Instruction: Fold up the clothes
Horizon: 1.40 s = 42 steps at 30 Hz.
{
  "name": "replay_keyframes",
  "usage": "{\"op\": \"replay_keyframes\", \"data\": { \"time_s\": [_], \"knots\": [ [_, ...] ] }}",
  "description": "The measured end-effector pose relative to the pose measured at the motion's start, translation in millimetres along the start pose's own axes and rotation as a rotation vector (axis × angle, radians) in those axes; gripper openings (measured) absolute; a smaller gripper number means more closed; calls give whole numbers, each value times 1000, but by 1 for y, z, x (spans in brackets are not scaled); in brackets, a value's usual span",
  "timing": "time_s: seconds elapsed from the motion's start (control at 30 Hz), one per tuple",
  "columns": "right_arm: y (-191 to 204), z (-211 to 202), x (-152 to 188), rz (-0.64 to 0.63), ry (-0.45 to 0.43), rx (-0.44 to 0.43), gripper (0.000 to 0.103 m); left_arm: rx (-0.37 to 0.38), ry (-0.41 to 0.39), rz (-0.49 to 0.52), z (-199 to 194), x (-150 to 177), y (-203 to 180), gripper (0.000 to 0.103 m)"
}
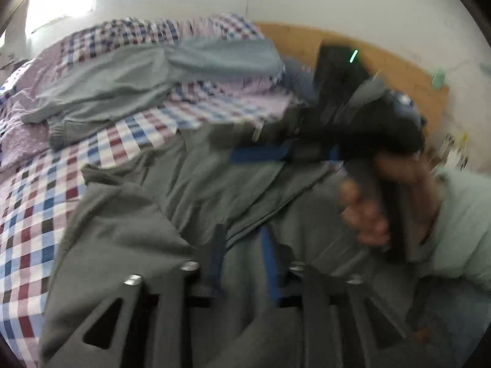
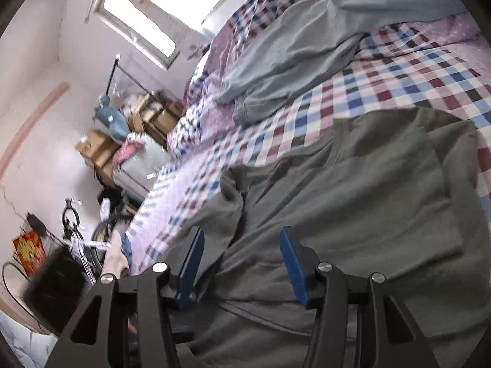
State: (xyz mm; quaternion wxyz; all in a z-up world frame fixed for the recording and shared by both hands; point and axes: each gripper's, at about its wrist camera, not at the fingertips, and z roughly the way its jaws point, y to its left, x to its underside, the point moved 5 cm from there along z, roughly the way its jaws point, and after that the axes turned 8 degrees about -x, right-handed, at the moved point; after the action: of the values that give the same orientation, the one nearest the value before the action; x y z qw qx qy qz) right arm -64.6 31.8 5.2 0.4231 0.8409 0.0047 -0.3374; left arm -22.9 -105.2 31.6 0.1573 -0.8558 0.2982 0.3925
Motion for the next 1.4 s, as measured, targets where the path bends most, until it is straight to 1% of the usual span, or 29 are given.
{"op": "replay_keyframes", "data": {
  "time_s": [0.03, 0.07, 0.1, 0.13, 0.17, 0.27, 0.33, 0.4, 0.53, 0.67, 0.7, 0.73, 0.8, 0.87, 1.03, 1.17, 1.2, 1.27, 1.3, 1.33, 1.37, 1.4],
  "knots": [
    [1, 4, 1, -6, 11, 0, 56, -44, -30, -2, -10, -1, 7, 62],
    [2, 7, 3, -11, 19, 2, 56, -88, -59, -3, -20, -3, 14, 66],
    [3, 9, 5, -16, 27, 4, 56, -132, -89, -5, -30, -4, 20, 74],
    [4, 12, 7, -21, 35, 6, 56, -176, -118, -6, -41, -5, 27, 78],
    [5, 14, 8, -23, 42, 8, 56, -216, -118, -12, -45, -3, 37, 78],
    [4, 16, 7, -9, 53, 14, 56, -314, -52, -14, -43, 10, 65, 78],
    [3, 17, 7, 1, 61, 18, 56, -352, -17, 27, -44, 19, 72, 78],
    [2, 17, 7, 9, 61, 24, 56, -363, -4, 61, -50, 27, 73, 78],
    [3, 17, 9, 9, 62, 34, 56, -371, 3, 138, -51, 40, 70, 73],
    [11, 16, 9, -14, 65, 36, 56, -402, 48, 215, -37, 52, 68, 66],
    [12, 16, 9, -21, 65, 38, 56, -407, 56, 224, -35, 54, 66, 60],
    [14, 15, 9, -29, 69, 42, 56, -413, 62, 225, -33, 54, 67, 53],
    [17, 17, 11, -41, 91, 47, 56, -424, 70, 219, -29, 54, 68, 43],
    [22, 19, 14, -47, 118, 48, 56, -415, 68, 199, -28, 52, 71, 43],
    [34, 27, 25, -65, 182, 45, 56, -409, 64, 168, -30, 50, 76, 35],
    [37, 44, 37, -59, 234, 60, 54, -404, 71, 162, -29, 52, 78, 35],
    [38, 49, 40, -60, 246, 66, 51, -405, 74, 160, -29, 52, 79, 35],
    [40, 58, 46, -74, 276, 80, 28, -409, 77, 152, -29, 53, 81, 35],
    [41, 61, 47, -86, 280, 107, 11, -414, 78, 147, -29, 54, 82, 35],
    [42, 60, 46, -91, 268, 123, 8, -416, 78, 138, -29, 54, 84, 34],
    [44, 56, 42, -92, 236, 124, 7, -416, 76, 125, -29, 53, 87, 33],
    [46, 51, 37, -91, 205, 124, 7, -410, 71, 97, -30, 52, 91, 29]
  ]
}}
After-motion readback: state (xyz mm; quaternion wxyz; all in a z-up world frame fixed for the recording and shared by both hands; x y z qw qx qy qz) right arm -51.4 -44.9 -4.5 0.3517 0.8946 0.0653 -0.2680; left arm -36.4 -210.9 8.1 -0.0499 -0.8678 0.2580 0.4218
